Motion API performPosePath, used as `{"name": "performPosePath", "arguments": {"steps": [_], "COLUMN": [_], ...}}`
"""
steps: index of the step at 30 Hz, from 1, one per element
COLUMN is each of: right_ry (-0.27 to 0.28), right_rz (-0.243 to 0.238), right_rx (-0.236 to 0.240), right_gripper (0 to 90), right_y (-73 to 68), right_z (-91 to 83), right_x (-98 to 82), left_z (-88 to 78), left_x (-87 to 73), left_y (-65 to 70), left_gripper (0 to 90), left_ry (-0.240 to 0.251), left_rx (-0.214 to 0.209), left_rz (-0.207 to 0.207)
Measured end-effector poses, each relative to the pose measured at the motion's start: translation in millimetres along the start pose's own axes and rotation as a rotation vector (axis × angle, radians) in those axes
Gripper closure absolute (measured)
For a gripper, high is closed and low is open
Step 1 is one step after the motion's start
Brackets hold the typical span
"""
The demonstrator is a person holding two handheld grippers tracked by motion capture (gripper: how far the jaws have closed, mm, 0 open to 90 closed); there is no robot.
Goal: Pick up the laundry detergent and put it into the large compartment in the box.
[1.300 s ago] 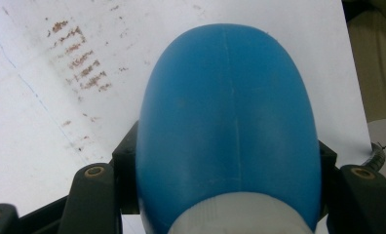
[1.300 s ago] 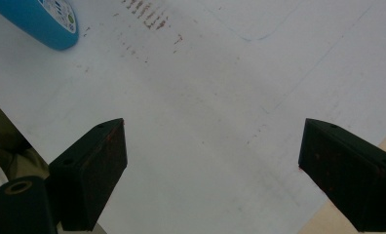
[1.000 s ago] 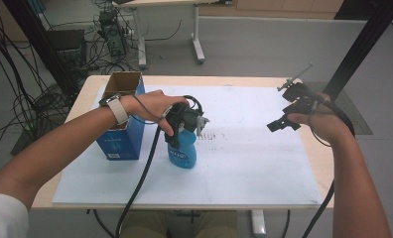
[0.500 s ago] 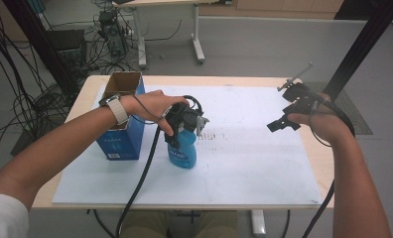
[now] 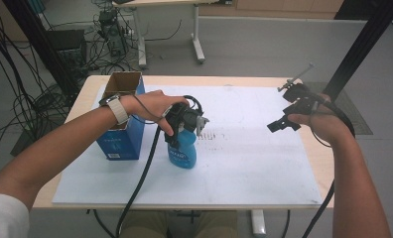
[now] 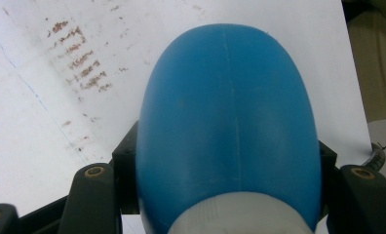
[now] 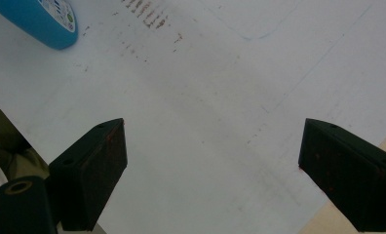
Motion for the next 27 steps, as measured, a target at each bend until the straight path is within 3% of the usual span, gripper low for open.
{"name": "performPosePath", "arguments": {"steps": [27], "right_ry": [0.002], "right_rz": [0.001], "right_rx": [-0.003], "right_gripper": [10.3], "right_y": [0.5], "right_z": [-0.1], "right_x": [-0.9], "left_z": [0.1], "left_x": [0.1], "left_y": [-0.3], "left_gripper": [38.7], "left_ry": [-0.001], "left_rx": [-0.001], "left_rz": [-0.004]}}
Point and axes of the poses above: each handheld gripper's, and its own axes: z roughly forward along the jaws, x roughly out of its top, y roughly to its right, the point moved 10 cm from there along z, roughly forward along the jaws, and after that the axes turned 1 degree about -z, right-handed, at the moved point
